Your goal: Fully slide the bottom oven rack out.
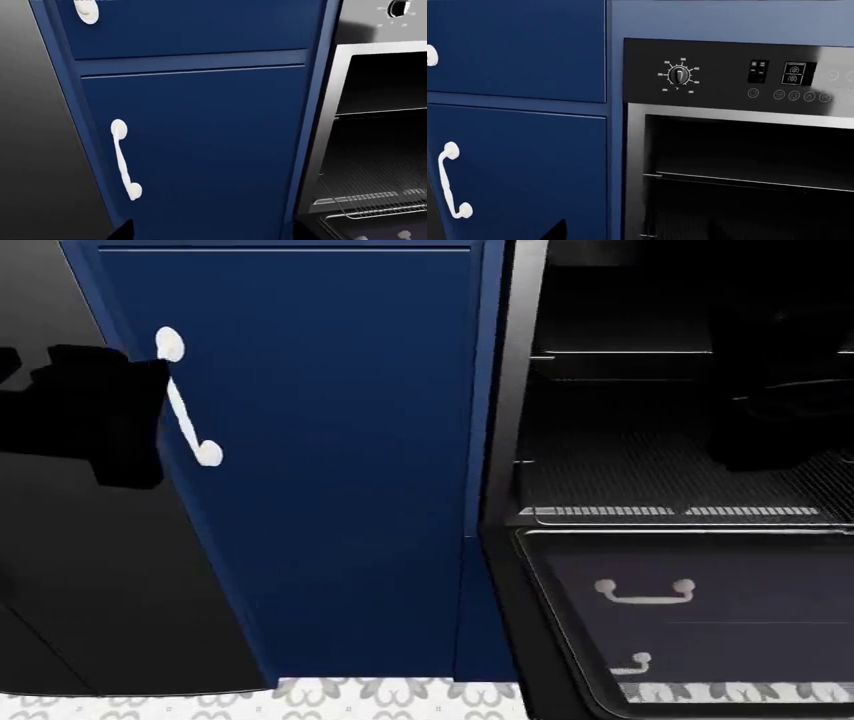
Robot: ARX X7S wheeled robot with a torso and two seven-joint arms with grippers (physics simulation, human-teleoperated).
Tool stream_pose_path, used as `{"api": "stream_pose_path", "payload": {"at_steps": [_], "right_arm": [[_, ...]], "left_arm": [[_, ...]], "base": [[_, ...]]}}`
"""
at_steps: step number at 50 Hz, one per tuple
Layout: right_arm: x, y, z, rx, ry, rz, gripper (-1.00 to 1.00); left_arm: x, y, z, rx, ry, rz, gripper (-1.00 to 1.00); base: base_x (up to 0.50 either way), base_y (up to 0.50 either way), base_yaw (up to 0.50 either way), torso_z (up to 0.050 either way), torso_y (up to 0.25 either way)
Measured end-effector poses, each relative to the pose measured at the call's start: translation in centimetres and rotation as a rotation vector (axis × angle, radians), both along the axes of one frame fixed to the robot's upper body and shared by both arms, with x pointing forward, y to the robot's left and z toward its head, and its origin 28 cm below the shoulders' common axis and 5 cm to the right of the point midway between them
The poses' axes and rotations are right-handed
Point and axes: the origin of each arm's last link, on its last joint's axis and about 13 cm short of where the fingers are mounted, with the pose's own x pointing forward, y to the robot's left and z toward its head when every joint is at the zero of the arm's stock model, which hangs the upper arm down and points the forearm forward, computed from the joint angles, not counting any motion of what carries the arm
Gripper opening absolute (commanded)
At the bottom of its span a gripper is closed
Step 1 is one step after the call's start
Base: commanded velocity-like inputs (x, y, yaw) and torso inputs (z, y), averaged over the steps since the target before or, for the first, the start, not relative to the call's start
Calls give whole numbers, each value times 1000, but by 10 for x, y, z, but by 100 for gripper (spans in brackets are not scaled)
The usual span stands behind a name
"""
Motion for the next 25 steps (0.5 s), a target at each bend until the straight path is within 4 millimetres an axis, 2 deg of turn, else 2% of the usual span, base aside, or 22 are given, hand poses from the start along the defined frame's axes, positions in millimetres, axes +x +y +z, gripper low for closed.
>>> {"api": "stream_pose_path", "payload": {"at_steps": [25], "right_arm": [[0,-4,-5,5,19,-17,100]], "left_arm": [[5,-5,0,10,8,12,100]], "base": [[0,-500,0,0,0]]}}
